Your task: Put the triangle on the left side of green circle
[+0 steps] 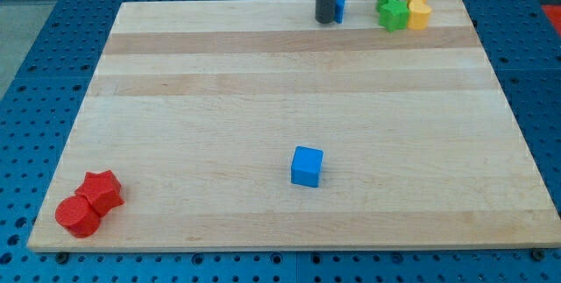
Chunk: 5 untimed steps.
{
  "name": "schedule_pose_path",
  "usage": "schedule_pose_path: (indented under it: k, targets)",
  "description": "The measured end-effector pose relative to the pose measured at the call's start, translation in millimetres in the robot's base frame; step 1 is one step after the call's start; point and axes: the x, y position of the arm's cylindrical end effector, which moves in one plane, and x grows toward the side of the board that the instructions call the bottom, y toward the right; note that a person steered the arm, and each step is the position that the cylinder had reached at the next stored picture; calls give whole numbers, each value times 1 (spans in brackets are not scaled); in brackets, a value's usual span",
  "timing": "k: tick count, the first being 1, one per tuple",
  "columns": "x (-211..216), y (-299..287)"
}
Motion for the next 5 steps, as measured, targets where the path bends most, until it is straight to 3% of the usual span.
schedule_pose_path:
  k: [2,4,5]
  targets:
    - [-36,9]
    - [-47,-52]
    - [-47,-48]
